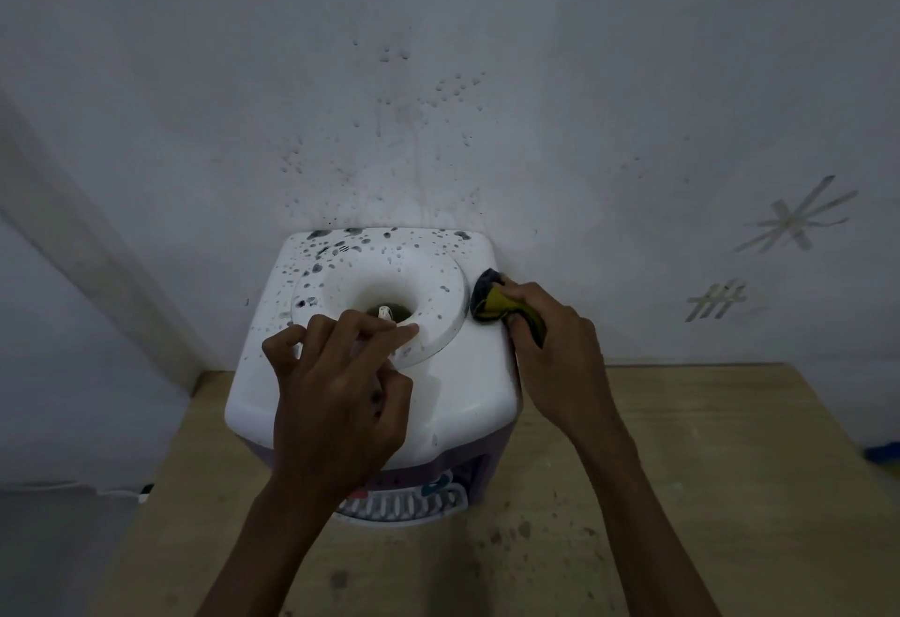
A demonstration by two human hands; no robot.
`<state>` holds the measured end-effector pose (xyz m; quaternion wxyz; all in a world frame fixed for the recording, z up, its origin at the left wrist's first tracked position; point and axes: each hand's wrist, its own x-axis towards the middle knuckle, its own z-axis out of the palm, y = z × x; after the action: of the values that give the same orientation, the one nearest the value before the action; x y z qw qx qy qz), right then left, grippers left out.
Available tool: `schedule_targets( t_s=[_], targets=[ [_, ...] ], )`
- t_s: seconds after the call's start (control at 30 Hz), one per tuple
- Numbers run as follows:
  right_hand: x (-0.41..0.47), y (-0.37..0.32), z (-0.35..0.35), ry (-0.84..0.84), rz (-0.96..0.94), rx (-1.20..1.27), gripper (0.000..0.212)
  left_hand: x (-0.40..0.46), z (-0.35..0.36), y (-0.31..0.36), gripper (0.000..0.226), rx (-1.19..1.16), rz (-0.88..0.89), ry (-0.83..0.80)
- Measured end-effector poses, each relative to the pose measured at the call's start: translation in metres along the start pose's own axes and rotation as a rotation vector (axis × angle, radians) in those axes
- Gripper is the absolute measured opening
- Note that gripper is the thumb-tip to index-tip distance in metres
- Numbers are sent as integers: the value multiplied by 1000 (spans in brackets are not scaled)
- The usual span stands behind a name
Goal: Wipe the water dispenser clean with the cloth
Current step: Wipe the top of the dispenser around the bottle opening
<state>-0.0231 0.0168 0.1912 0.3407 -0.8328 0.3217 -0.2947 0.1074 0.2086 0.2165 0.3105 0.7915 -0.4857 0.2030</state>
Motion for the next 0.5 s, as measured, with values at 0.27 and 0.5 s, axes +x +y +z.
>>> schedule_targets(
  t_s=[0.27,0.5],
  targets=[
    [45,-7,8,47,10,-209,29,-1,0,-1,34,6,8,5],
    [84,-14,18,57,54,-271,29,-1,0,-1,33,-3,21,22]
  ],
)
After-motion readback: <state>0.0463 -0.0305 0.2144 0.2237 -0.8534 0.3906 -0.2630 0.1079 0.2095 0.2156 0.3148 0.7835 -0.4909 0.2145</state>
